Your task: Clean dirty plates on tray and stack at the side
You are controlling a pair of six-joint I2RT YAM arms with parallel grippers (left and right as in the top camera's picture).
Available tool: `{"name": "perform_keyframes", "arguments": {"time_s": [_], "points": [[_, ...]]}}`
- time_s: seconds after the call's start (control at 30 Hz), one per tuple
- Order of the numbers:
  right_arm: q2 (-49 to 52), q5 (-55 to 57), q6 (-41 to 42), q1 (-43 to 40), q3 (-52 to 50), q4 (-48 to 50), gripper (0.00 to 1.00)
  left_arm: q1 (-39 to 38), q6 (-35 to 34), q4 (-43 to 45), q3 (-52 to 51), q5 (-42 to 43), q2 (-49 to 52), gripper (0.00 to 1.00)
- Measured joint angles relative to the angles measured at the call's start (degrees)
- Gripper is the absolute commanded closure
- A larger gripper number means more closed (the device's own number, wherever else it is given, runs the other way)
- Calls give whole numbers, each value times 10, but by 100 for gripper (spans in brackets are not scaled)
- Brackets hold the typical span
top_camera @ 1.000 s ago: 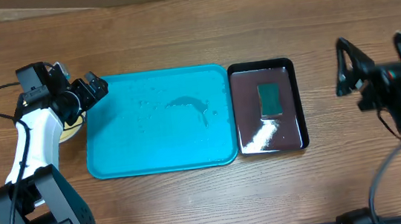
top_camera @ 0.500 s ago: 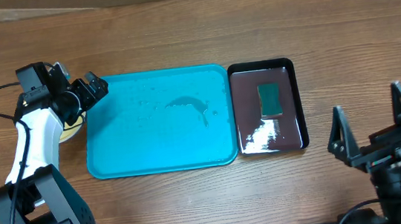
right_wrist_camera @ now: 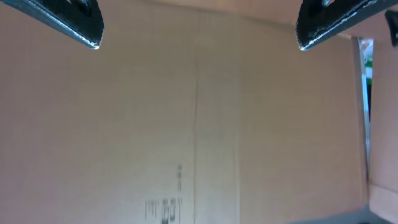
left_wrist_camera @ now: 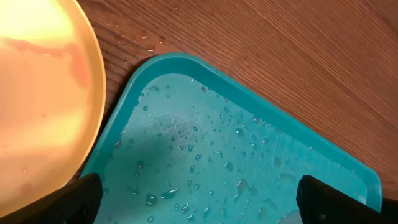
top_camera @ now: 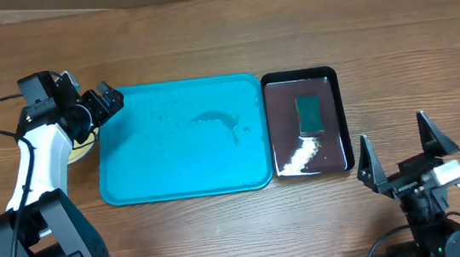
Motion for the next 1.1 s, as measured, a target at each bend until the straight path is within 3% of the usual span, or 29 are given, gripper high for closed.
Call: {"name": "perform_keyframes", "arguments": {"time_s": [0.47, 0.77, 1.1], "points": [[0, 3, 0, 0, -56, -30, 0, 0, 0, 0, 0, 0, 0, 0], [-1, 10, -8, 0, -56, -194, 0, 0, 0, 0, 0, 0, 0, 0], [-1, 27, -49, 0, -56, -195, 0, 0, 0, 0, 0, 0, 0, 0]]}}
